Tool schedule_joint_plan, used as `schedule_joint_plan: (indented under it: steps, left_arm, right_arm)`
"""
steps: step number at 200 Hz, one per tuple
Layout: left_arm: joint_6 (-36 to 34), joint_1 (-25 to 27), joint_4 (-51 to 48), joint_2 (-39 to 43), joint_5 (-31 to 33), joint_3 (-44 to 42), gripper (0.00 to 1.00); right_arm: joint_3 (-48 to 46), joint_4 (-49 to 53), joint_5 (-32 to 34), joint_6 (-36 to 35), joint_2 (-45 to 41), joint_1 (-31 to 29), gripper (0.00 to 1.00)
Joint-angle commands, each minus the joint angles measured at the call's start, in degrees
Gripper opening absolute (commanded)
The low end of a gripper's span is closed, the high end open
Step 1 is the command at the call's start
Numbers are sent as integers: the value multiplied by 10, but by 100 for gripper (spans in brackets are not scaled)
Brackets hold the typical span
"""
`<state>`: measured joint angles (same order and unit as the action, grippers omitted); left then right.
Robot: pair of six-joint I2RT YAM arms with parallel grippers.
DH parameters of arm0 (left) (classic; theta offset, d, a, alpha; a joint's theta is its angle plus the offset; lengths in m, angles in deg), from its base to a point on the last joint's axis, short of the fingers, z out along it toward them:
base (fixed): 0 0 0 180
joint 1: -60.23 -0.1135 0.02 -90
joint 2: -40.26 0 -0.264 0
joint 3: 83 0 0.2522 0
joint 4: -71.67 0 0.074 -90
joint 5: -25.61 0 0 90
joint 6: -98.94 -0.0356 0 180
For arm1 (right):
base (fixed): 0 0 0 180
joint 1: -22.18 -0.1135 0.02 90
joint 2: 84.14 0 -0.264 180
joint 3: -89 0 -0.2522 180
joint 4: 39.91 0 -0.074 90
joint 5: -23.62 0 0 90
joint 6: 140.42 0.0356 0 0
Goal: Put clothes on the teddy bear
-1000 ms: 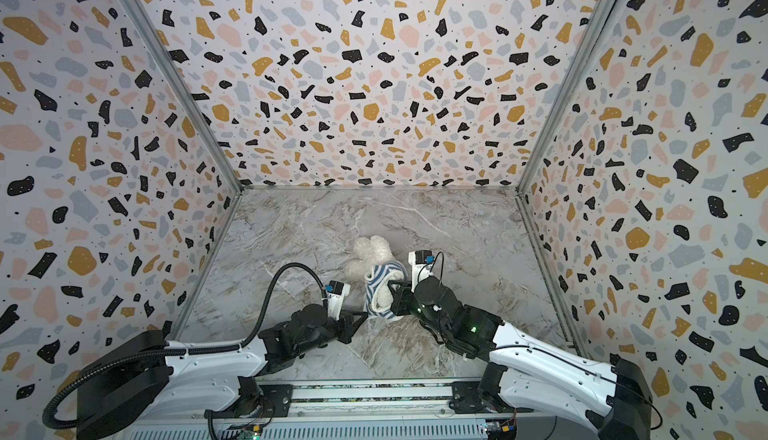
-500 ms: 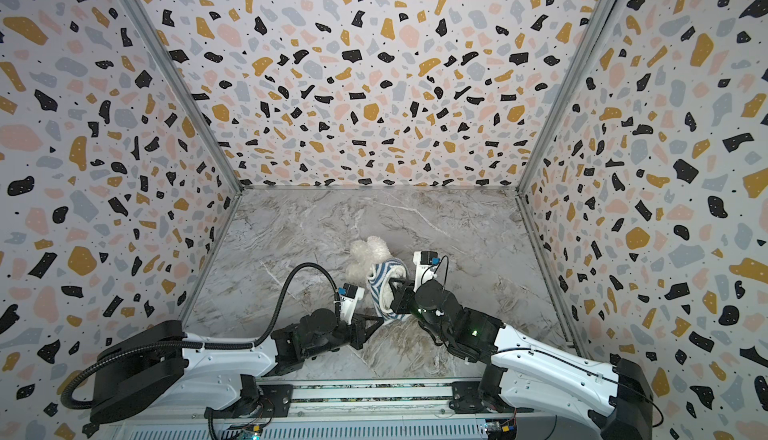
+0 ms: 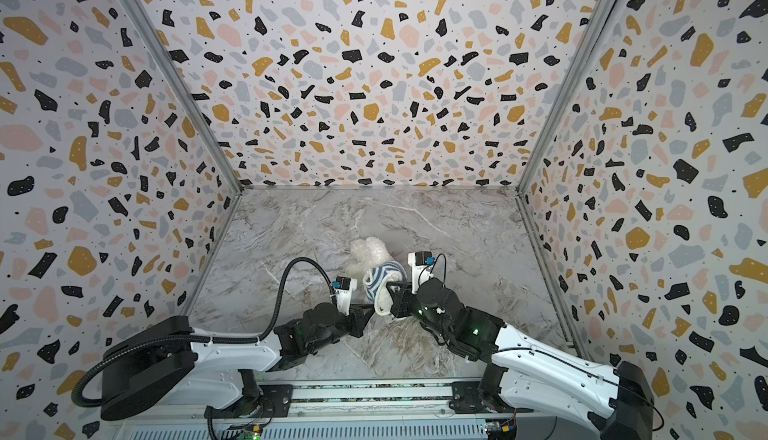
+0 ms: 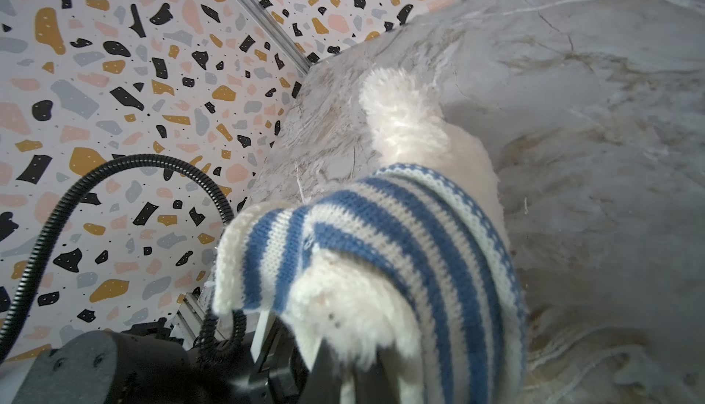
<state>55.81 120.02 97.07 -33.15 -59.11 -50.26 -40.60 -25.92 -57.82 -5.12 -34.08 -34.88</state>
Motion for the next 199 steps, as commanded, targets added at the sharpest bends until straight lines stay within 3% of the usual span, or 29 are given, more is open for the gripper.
schedule_joint_plan:
  steps: [1,30,48,79,101,140,170,199]
  left_arm:
    - [-35,-2,-34,63,-40,-7,24]
    - [-49,-3,-132,173,-53,-19,41]
    - [-55,-2,-196,248,-49,-20,45]
    - [-62,-4,-286,338,-13,8,46]
    - [-75,-7,-308,337,-11,46,46]
    - [-102,-7,-297,296,-61,102,48]
    - [-108,-7,-291,289,-47,124,49]
    - [-115,-7,-291,266,-46,147,37]
  right_arm:
    - [18,-55,-125,-120,-19,51,0]
    - [28,-34,-188,-263,-24,105,0]
    - [20,-47,-207,-349,-33,107,0]
    - [4,-77,-268,-432,-35,110,0]
    - [11,-70,-289,-461,-26,110,0]
    - [19,-49,-282,-486,-11,110,0]
    - [15,-45,-291,-497,-14,110,0]
    - [13,-44,-287,-503,-14,110,0]
